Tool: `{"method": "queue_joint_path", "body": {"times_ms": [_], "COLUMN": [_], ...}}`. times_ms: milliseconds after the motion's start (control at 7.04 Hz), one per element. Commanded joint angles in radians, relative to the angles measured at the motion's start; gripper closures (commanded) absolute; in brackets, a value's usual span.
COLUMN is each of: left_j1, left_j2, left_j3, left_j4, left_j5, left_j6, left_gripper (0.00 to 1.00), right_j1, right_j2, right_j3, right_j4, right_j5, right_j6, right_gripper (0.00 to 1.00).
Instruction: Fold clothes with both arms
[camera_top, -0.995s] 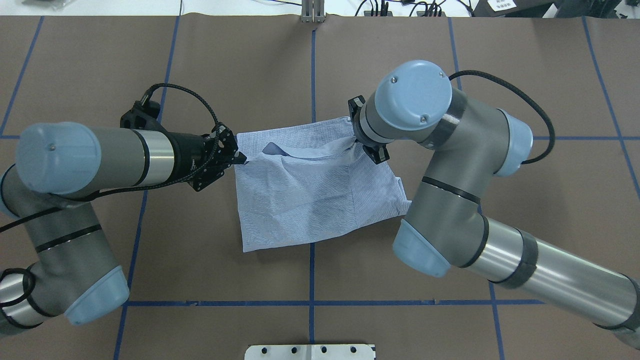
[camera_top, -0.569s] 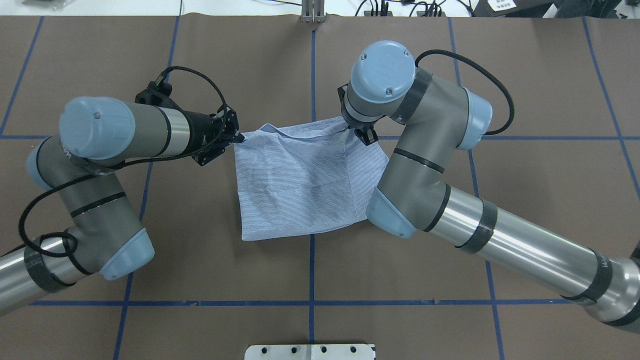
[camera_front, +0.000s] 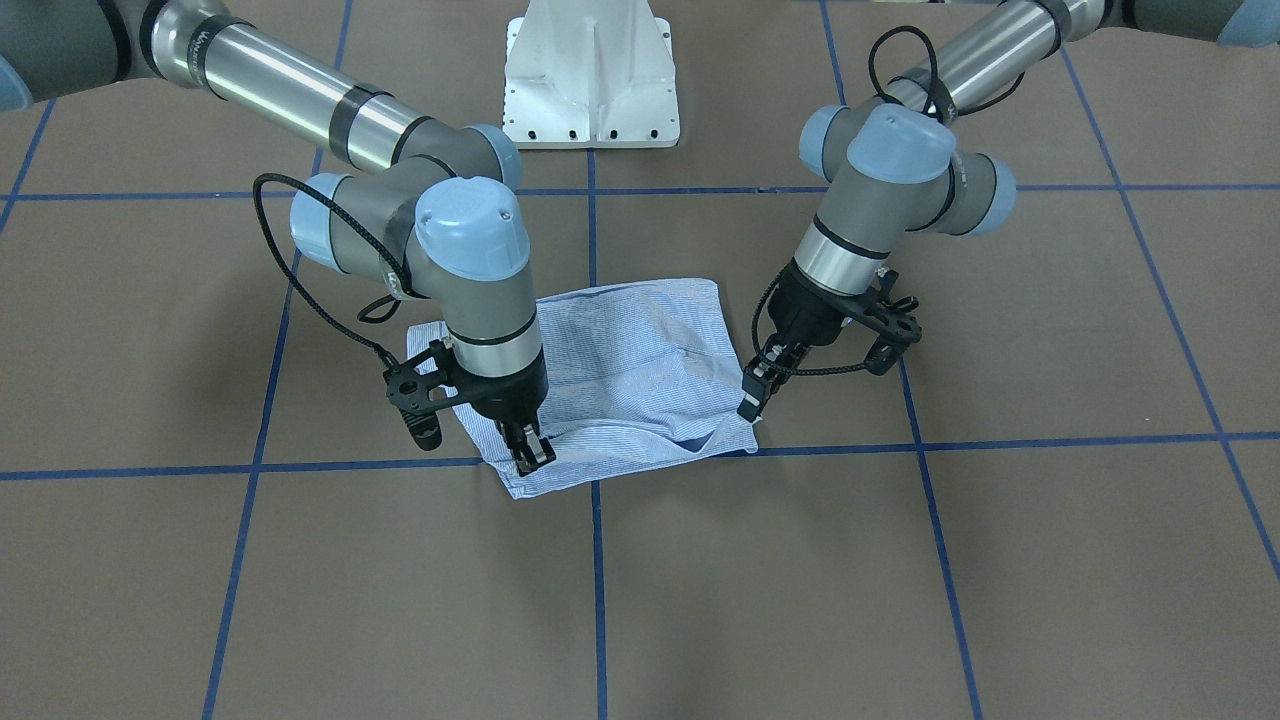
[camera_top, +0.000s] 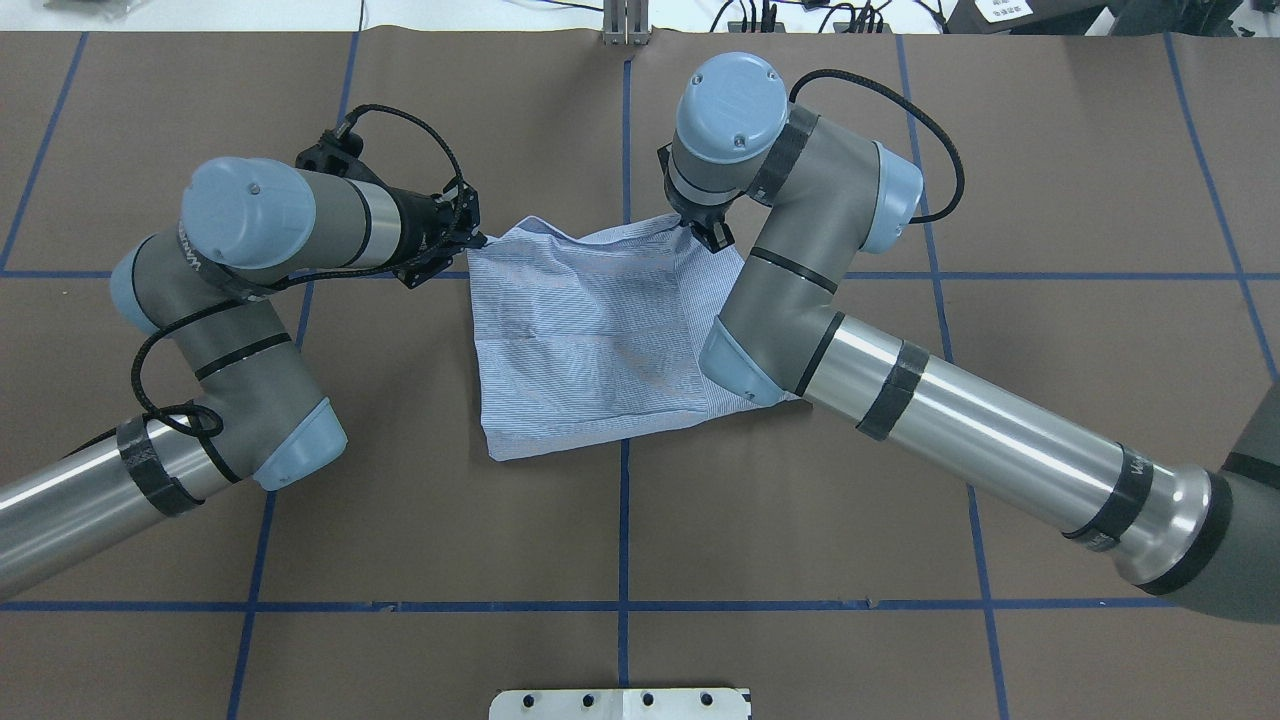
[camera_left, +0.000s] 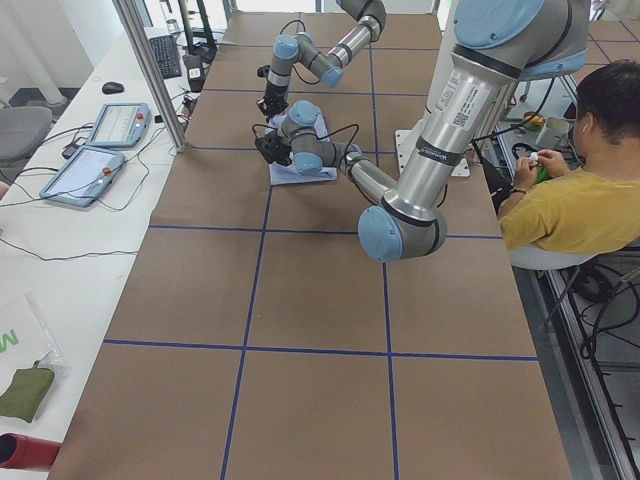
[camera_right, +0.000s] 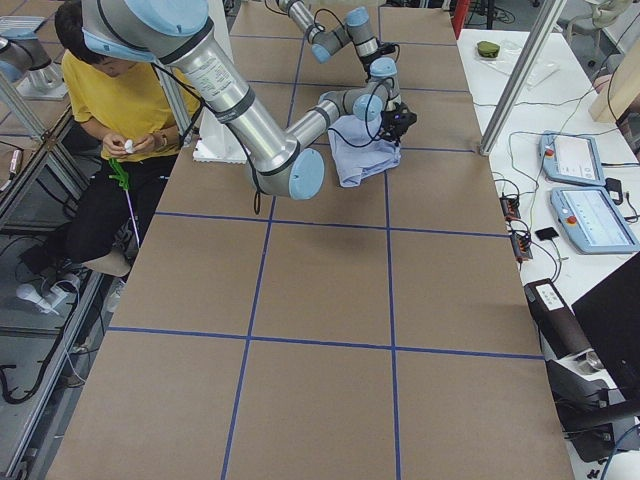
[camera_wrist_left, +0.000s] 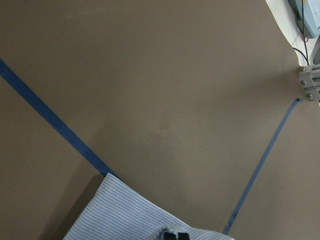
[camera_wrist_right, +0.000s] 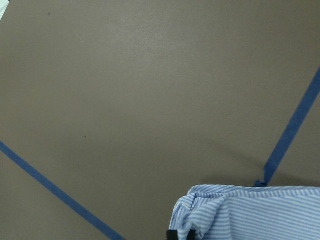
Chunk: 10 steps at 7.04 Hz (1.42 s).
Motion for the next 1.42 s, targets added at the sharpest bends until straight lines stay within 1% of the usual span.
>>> {"method": "queue_joint_path", "body": {"times_ms": [0, 142, 284, 426, 569, 711, 853, 995, 1137, 1279], "left_j1": [-0.008, -0.029, -0.063, -0.089, -0.126, -0.161, -0.203, -0.262, -0.336, -0.411], "left_j2": [-0.006, -0.006, -0.006, 0.000, 0.015, 0.079, 0.170, 0.245, 0.300, 0.345], "left_j3": [0.086, 0.086, 0.086, 0.084, 0.077, 0.025, -0.042, -0.077, -0.084, -0.080], "left_j4": [-0.068, -0.068, -0.068, -0.070, -0.071, -0.071, -0.071, -0.071, -0.071, -0.065], "left_j5": [0.004, 0.002, -0.007, -0.044, -0.141, -0.194, -0.226, -0.281, -0.341, -0.376], "left_j6": [0.102, 0.122, 0.169, 0.253, 0.388, 0.531, 0.729, 0.905, 1.081, 1.280], "left_gripper": [0.21, 0.01, 0.00, 0.00, 0.00, 0.00, 0.00, 0.00, 0.00, 0.00], "right_j1": [0.012, 0.050, 0.119, 0.162, 0.202, 0.265, 0.355, 0.435, 0.513, 0.593], "right_j2": [0.020, 0.033, 0.023, -0.001, -0.040, -0.096, -0.164, -0.236, -0.294, -0.345], "right_j3": [-0.071, -0.074, -0.080, -0.079, -0.077, -0.069, -0.066, -0.062, -0.060, -0.062], "right_j4": [0.051, 0.051, 0.049, 0.049, 0.049, 0.049, 0.049, 0.049, 0.046, 0.036], "right_j5": [0.002, 0.026, 0.121, 0.152, 0.181, 0.247, 0.343, 0.405, 0.466, 0.532], "right_j6": [-0.061, -0.111, -0.189, -0.272, -0.397, -0.554, -0.778, -1.030, -1.257, -1.449], "right_gripper": [0.00, 0.00, 0.00, 0.00, 0.00, 0.00, 0.00, 0.00, 0.00, 0.00]}}
